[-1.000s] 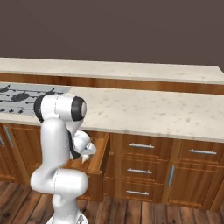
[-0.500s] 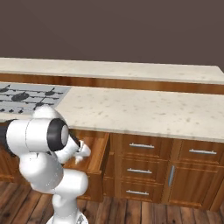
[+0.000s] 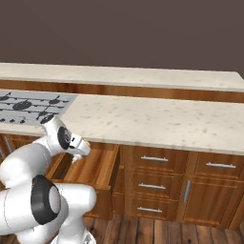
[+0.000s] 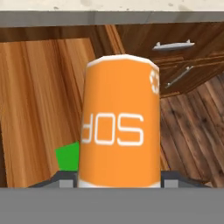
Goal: Restock the sink supplies by placing the sponge and soap dispenser on the counter and next to the sink. Make sure the soap dispenser is upright.
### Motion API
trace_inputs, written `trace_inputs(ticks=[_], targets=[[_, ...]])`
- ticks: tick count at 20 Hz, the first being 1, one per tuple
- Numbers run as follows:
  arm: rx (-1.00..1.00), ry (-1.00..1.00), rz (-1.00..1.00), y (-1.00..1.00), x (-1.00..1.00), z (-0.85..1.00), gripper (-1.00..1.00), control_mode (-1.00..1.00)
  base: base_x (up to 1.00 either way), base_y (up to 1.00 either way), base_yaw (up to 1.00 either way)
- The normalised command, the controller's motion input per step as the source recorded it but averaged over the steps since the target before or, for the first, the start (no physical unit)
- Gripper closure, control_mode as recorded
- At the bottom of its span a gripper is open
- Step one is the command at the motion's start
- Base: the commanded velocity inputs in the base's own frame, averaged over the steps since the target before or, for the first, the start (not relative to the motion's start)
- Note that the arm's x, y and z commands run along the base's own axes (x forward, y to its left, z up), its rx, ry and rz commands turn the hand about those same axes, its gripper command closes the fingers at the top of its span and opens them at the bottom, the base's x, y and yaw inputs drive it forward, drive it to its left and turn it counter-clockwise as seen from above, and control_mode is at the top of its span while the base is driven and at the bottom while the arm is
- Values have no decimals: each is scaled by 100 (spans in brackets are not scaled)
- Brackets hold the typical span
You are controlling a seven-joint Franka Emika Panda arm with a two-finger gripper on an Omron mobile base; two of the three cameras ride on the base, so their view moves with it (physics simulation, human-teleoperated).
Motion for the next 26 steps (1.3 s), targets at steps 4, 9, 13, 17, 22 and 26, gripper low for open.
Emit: trace_inputs(ticks=[4,9,13,17,22,26], targets=[[0,2,-14,12,-50,100,100,-100,0,0,0],[0,4,-14,12,-57,100,100,-100,0,0,0],[0,1,-8,0,-63,70,100,-100,0,0,0],[0,5,-1,3,-6,2,100,-100,0,0,0],[0,4,0,20,-11,0,100,-100,0,0,0],[0,0,0,0,0,0,100,100,-61,75,23]])
